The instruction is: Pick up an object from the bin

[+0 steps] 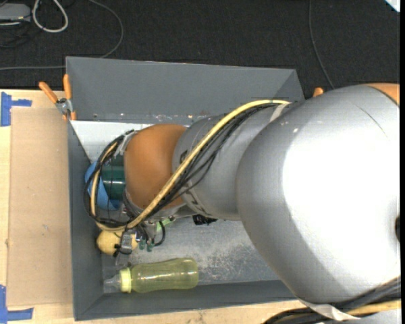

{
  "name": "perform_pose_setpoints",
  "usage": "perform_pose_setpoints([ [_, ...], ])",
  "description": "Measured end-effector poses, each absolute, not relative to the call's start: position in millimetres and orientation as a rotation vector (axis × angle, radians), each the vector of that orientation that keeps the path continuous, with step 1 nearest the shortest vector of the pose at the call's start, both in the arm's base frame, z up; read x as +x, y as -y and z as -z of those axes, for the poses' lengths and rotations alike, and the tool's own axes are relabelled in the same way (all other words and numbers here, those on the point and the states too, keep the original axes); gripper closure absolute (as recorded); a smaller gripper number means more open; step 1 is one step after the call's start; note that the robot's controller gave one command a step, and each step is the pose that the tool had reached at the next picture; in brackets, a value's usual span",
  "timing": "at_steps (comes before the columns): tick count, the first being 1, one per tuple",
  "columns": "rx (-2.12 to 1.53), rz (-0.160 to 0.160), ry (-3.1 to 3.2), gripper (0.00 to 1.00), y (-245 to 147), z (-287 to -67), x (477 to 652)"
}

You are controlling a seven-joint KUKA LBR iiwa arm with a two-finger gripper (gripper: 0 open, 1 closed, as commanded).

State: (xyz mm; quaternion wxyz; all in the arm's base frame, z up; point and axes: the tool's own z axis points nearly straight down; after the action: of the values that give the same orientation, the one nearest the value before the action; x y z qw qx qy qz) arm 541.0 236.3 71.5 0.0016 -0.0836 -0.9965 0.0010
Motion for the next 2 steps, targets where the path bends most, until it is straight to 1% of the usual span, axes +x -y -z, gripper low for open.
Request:
perform_pose_setpoints([
  [1, -0.146, -0.01, 3.124, 1.0, -229.0, -77.1, 543.7],
  [2, -0.147, -0.01, 3.124, 1.0, -228.8, -77.1, 543.8],
])
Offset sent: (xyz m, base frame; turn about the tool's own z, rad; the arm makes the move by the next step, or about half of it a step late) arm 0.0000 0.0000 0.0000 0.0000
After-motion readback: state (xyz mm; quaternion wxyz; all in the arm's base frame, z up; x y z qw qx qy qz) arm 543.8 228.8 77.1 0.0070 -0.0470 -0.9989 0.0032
